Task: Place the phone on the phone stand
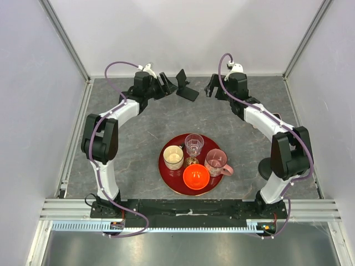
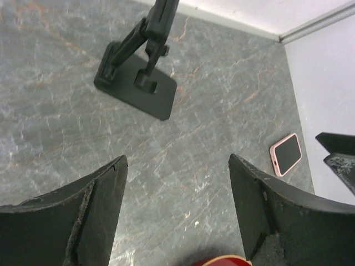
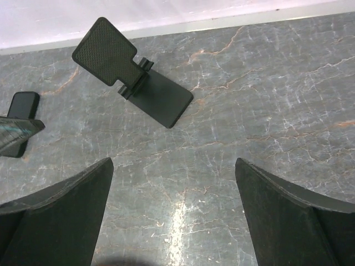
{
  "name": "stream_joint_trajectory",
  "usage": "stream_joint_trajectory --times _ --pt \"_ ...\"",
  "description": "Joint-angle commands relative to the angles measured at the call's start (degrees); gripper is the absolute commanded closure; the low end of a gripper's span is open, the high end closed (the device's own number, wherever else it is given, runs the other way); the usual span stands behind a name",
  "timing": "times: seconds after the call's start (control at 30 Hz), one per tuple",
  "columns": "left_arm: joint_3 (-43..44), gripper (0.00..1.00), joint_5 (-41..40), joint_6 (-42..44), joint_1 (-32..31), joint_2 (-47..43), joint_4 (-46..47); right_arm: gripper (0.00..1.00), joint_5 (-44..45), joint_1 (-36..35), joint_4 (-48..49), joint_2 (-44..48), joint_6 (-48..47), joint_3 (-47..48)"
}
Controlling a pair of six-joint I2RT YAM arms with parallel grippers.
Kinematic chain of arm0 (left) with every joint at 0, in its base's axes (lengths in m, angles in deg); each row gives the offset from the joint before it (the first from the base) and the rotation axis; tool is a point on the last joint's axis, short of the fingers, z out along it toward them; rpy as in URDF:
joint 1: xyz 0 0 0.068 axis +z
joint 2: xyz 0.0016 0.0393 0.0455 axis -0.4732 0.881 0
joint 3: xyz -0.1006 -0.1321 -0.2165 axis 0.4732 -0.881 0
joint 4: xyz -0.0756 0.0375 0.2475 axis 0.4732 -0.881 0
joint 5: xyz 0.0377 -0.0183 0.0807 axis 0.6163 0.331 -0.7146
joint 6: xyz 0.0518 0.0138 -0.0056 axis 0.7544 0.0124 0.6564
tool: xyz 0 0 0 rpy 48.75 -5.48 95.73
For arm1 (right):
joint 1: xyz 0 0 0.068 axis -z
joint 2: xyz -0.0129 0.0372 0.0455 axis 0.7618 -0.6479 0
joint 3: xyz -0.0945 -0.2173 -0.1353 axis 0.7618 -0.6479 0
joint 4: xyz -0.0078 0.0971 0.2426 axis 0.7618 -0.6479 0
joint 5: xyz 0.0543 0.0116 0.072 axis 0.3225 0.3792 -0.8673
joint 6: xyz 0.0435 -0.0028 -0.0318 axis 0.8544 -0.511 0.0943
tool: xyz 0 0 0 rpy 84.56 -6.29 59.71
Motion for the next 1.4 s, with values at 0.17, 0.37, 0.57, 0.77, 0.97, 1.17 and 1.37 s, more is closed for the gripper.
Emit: stream_joint_trajectory --times 0.17,0.37,0.57,0.77,0.97,1.17,1.37 --pt "2.7 0.18 -5.9 4.3 -2.1 2.2 11.6 0.02 0.0 0.0 9.9 3.9 -3.0 -4.2" --pt "6.5 0.14 -5.9 11.0 -2.1 5.4 11.5 0.02 -1.8 0.1 13.7 3.1 -3.9 -6.0" --pt "12.8 0.21 -1.7 12.8 -2.1 11.8 10.4 0.02 -1.7 0.0 15.7 2.2 -3.9 -6.9" --pt "23.0 0.24 -3.4 14.7 -2.6 19.1 7.0 0.02 -1.6 0.2 16.3 0.9 -3.6 -6.4" --pt "30.9 0.39 -6.5 18.5 -3.1 23.7 4.4 0.02 -1.3 0.3 17.6 0.1 -3.3 -6.7" --pt "30.8 0.60 -6.0 21.9 -3.1 24.2 3.9 0.02 -2.6 0.3 17.9 -2.7 -2.5 -4.8" --pt "27.9 0.96 -1.7 25.1 -3.1 22.1 3.9 0.02 -5.2 0.3 18.6 -5.3 -1.5 -3.6"
